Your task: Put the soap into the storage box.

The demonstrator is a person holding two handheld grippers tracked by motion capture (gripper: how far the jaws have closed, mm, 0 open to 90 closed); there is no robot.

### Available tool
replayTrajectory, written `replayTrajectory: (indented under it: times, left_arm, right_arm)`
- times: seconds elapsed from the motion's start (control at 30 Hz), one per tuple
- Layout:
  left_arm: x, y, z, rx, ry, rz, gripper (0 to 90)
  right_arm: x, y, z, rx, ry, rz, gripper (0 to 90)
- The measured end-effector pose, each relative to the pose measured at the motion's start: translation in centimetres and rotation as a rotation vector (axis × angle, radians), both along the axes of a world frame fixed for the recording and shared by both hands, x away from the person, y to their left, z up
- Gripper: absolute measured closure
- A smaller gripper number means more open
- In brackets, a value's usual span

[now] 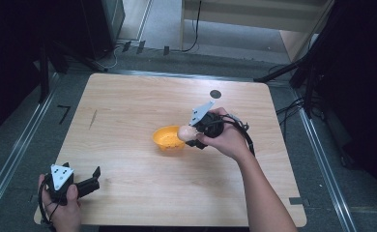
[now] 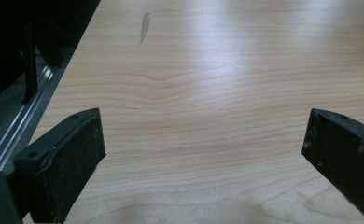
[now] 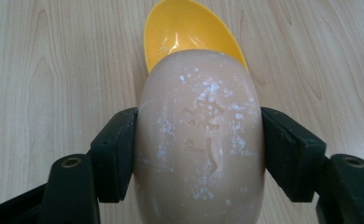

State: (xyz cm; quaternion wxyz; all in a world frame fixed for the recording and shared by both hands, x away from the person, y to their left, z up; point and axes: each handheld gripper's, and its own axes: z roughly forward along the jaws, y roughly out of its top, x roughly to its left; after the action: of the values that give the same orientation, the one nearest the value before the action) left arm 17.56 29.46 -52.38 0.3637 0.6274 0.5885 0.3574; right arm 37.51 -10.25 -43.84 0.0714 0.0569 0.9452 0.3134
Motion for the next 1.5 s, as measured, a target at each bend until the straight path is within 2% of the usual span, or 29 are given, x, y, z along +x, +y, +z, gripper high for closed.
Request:
replayTrajectory:
  times: [0.07, 0.17, 0.53, 0.77, 0.8, 1.0, 1.1, 1.43, 1.5]
  left_arm:
    - [0.0, 0.0, 0.0, 0.001, 0.003, -0.001, 0.0]
    - [0.0, 0.0, 0.0, 0.001, 0.002, 0.001, 0.0]
    - [0.0, 0.0, 0.0, -0.001, 0.001, 0.001, 0.0]
    - [0.0, 0.1, 0.0, -0.003, 0.002, 0.000, 0.0]
    - [0.0, 0.1, 0.0, -0.002, 0.003, 0.003, 0.0]
    - [0.0, 0.1, 0.0, -0.007, 0.001, 0.001, 0.0]
    - [0.0, 0.1, 0.0, -0.005, 0.000, 0.000, 0.0]
    - [0.0, 0.2, 0.0, -0.020, -0.002, 0.003, 0.0]
    - [0.0, 0.3, 0.0, -0.023, -0.003, 0.002, 0.0]
  right_arm:
    - [0.2, 0.3, -0.1, -0.012, 0.013, 0.015, 33.6]
    - [0.3, 0.4, -0.1, -0.013, 0.007, 0.014, 33.6]
    - [1.4, 1.3, 0.0, 0.022, 0.014, 0.031, 33.6]
    - [1.7, 2.5, 0.2, -0.004, 0.019, 0.093, 33.6]
    - [2.0, 2.8, 0.3, 0.004, 0.039, 0.113, 33.6]
    - [2.4, 4.0, 0.0, -0.020, 0.038, 0.149, 33.6]
    - [2.4, 4.7, -0.2, -0.023, 0.023, 0.158, 33.6]
    - [3.0, 5.9, -1.3, -0.016, 0.055, 0.203, 33.5]
    - [3.2, 6.1, -1.5, -0.028, 0.061, 0.214, 33.5]
